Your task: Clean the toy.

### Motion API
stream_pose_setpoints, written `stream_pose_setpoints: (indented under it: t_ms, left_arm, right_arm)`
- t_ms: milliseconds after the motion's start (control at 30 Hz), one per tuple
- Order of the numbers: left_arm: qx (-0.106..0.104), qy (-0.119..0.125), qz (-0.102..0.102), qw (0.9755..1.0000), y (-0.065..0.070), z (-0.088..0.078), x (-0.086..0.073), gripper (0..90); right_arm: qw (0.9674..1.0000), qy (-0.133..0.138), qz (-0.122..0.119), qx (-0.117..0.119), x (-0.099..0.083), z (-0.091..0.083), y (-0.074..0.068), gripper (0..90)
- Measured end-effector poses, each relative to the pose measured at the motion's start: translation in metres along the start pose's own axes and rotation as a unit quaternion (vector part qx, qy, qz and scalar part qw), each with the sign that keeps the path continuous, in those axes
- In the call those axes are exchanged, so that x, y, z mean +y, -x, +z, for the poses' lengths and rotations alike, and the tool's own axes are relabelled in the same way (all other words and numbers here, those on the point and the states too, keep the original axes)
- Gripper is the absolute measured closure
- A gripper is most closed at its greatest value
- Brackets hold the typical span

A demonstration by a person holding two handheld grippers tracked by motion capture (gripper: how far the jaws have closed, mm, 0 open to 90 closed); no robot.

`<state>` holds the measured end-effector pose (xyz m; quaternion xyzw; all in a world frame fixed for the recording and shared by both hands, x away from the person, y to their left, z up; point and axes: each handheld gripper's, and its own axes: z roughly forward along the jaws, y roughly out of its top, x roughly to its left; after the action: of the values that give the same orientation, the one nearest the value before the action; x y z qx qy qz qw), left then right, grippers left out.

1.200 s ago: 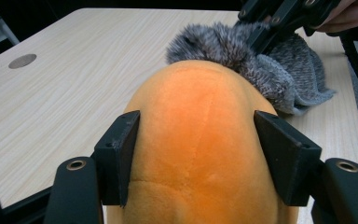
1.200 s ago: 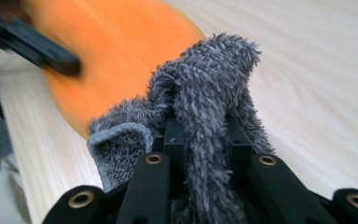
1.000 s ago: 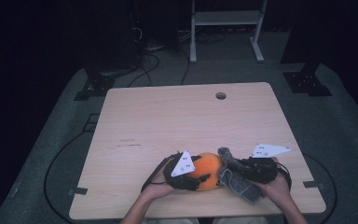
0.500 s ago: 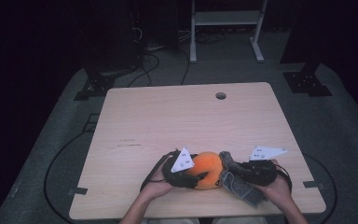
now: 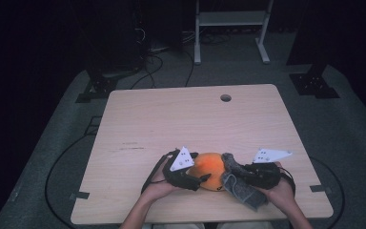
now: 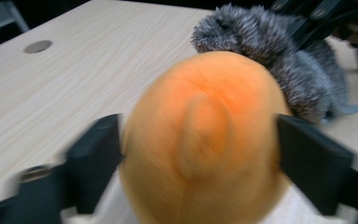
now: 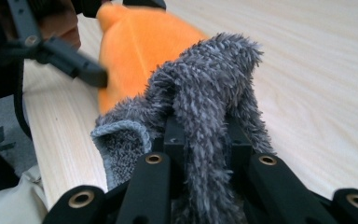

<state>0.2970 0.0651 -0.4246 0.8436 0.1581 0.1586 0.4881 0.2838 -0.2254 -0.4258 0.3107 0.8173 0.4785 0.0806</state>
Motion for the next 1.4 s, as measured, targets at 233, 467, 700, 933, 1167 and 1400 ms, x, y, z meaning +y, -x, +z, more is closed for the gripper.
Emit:
stream_pose_setpoints:
  t_ms: [233,467,700,933,1167,1400]
  left_arm:
    - [0.001,0.007,0.081,0.9967,0.019,0.003,0.005,32.8]
    - [0.002,0.000,0.084,0.9964,0.020,0.003,0.003,33.2]
    - [-0.005,0.011,0.109,0.9940,0.028,0.009,0.002,33.8]
    - [-0.002,-0.022,0.099,0.9948,0.019,0.002,-0.003,34.0]
    - [-0.038,-0.034,0.034,0.9981,-0.003,-0.010,-0.011,30.0]
    - [-0.043,-0.013,-0.047,0.9979,-0.011,-0.007,0.000,18.5]
  right_arm:
    - [0.9979,0.044,-0.047,0.008,0.028,-0.020,-0.025,75.3]
    - [0.9982,-0.001,-0.060,-0.004,0.019,-0.005,-0.021,75.1]
    - [0.9973,0.029,-0.067,0.008,0.031,-0.010,-0.034,75.4]
    - [0.9977,0.015,-0.065,0.008,0.025,0.003,-0.031,75.5]
    - [0.9998,0.005,-0.018,-0.002,0.006,0.003,-0.011,75.4]
    - [0.9988,-0.001,-0.048,-0.011,0.009,0.006,-0.020,75.2]
